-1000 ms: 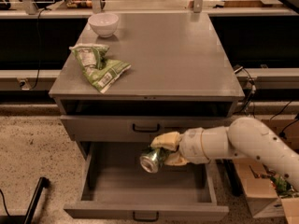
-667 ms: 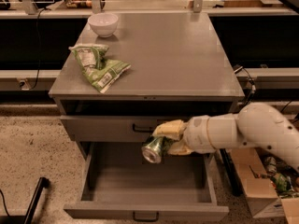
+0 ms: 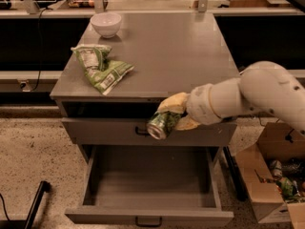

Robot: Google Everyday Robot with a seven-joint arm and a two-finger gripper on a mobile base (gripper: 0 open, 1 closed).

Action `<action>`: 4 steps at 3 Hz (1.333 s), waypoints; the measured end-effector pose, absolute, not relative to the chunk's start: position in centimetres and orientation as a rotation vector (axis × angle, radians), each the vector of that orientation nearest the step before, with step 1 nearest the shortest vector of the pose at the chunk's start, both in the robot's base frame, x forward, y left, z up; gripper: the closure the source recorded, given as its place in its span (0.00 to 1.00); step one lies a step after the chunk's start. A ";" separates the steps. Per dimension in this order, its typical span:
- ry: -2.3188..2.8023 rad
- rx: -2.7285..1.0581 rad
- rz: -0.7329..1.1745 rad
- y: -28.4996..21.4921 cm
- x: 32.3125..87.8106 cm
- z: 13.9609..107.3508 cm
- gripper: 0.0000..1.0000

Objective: Pick green can from middle drawer and place on counter

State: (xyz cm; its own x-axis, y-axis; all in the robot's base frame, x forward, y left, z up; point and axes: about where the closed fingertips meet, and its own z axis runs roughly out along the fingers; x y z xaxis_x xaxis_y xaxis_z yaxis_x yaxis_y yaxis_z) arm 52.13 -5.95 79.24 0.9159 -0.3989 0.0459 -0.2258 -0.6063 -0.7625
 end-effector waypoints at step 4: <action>0.434 -2.311 -0.310 -6.1 54.6 82.8 0.76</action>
Offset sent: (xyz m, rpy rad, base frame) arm 0.0600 -0.0040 0.0807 -0.1192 -0.0545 -0.0174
